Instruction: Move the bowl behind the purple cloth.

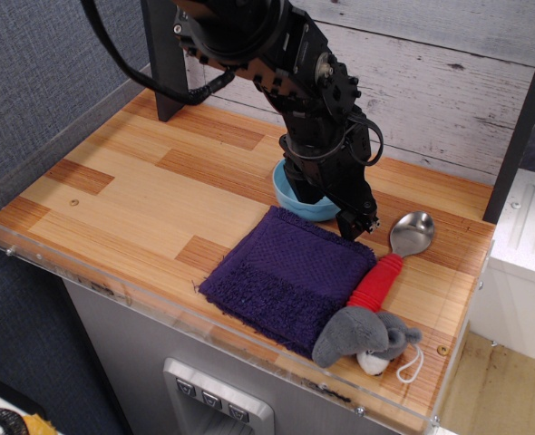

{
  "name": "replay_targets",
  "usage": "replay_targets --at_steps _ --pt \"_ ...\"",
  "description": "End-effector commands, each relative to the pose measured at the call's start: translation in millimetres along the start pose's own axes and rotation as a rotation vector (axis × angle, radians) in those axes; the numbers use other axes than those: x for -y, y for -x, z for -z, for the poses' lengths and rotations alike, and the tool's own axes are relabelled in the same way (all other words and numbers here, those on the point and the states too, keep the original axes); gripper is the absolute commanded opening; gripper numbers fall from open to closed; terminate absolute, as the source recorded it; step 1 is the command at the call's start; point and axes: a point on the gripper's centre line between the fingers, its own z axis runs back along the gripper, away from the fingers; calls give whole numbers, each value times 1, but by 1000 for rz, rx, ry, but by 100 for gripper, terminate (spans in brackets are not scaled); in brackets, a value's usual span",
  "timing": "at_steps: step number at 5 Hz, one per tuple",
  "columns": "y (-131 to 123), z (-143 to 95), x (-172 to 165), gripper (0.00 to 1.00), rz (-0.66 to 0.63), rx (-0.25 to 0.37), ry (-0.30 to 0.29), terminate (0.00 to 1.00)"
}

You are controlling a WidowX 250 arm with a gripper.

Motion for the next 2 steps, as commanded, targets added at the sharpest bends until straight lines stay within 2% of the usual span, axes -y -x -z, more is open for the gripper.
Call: replay_targets --at_steps 1,2 --pt "-34 -83 -17 100 -16 264 -43 0" --pt "-44 -119 -22 100 -16 313 -80 0"
